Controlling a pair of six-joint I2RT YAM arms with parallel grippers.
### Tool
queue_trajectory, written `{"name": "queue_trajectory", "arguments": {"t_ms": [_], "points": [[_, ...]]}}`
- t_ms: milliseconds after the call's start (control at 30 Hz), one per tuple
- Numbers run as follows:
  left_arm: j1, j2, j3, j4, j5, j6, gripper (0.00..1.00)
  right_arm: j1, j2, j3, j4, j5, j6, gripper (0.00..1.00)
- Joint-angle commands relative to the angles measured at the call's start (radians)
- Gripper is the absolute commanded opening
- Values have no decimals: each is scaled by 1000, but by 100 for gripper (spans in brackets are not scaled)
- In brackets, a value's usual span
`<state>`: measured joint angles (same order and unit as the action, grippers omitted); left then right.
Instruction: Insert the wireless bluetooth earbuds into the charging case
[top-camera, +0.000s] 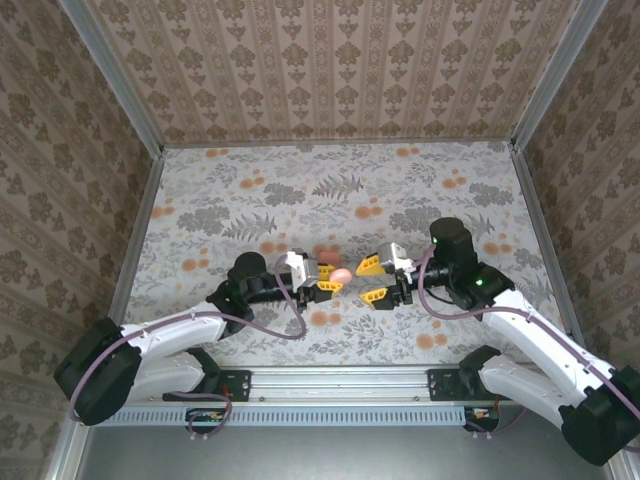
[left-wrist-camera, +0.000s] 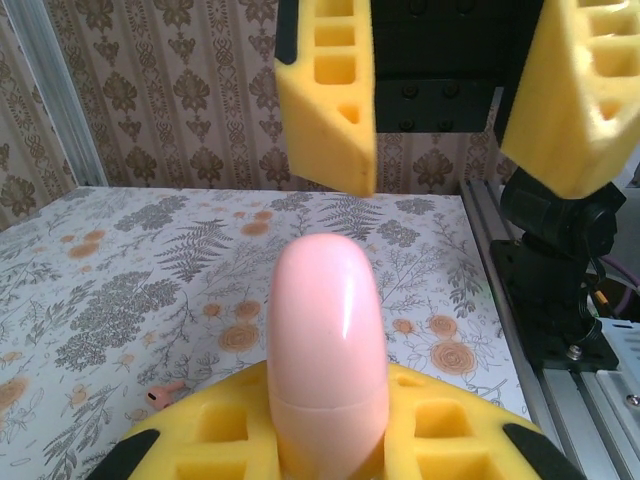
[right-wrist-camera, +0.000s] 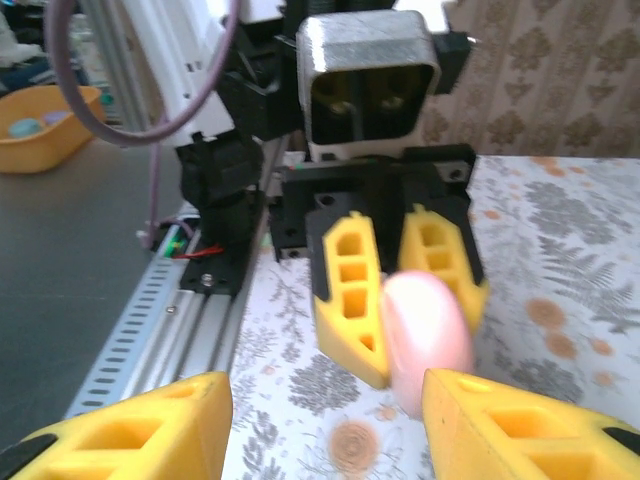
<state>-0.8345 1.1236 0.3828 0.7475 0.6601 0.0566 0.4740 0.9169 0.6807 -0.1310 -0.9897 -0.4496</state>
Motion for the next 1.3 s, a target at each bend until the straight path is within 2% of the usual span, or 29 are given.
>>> {"name": "queue_trajectory", "arguments": {"t_ms": [0,367,667,1267], "points": [[2,-18,2,25,27,8,12,-10,-14,-14,30,109,-32,54],[2,-22,6,14,31,12,12,24,135,66,32,35,-97,52],[0,-23,9,13,39,10,12,55,195,91,61,8,-97,45],[-6,-31,8,13,33,11,13,61,221,97,61,-4,-136,17]]}}
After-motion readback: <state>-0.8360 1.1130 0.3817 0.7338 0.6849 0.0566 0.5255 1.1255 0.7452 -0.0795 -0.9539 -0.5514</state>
